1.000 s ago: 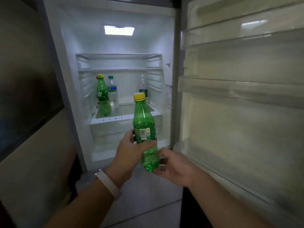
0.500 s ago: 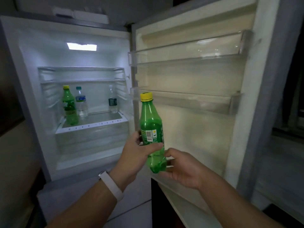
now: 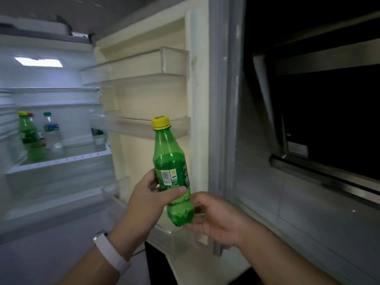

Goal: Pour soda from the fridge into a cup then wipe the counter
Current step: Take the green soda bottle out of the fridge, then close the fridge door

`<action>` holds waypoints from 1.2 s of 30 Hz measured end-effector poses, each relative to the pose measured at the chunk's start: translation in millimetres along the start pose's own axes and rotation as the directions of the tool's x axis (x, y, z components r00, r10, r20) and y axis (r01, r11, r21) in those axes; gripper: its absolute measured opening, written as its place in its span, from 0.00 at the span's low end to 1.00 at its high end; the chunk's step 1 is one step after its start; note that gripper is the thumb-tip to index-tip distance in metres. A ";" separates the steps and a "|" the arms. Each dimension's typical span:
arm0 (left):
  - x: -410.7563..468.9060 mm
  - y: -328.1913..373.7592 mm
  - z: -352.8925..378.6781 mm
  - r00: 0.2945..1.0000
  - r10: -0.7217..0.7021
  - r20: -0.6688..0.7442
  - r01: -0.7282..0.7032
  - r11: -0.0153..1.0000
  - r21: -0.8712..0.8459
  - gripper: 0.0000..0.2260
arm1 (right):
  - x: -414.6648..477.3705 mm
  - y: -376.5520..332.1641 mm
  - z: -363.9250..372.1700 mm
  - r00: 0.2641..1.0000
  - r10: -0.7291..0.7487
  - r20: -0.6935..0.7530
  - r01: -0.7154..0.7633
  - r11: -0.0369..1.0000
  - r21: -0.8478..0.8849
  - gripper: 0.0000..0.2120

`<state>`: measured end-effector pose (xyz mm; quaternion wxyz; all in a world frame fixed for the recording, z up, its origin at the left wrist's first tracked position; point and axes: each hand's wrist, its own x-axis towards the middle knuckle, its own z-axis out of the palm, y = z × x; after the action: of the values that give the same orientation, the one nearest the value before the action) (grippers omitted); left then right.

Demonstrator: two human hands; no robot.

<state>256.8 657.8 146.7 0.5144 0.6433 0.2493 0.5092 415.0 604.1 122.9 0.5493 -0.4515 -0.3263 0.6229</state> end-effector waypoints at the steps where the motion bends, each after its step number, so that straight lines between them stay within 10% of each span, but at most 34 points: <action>1: -3.4 -2.1 11.0 1.000 -0.001 -0.006 0.001 1.000 -0.014 0.24 | -5.4 -0.8 -9.7 1.000 0.008 0.007 -0.008 1.000 0.001 0.16; 14: -25.9 -15.0 95.8 0.997 -0.073 -0.014 0.073 0.997 -0.024 0.23 | -50.5 -4.2 -85.8 0.998 -0.029 -0.051 0.021 0.988 -0.152 0.11; 21: -31.6 -9.7 96.8 0.995 -0.101 -0.019 0.100 0.994 -0.032 0.19 | -37.1 -26.8 -105.9 0.758 -0.601 -0.254 0.299 0.667 -0.683 0.21; 36: -58.8 3.4 55.1 0.976 -0.139 -0.167 0.139 0.990 -0.009 0.18 | 9.9 -9.0 -73.1 0.642 -0.767 -0.001 0.461 0.387 -0.799 0.40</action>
<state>285.3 584.4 129.1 0.5252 0.5799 0.3367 0.5239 485.9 608.9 101.2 0.5605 -0.5826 -0.5831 0.0797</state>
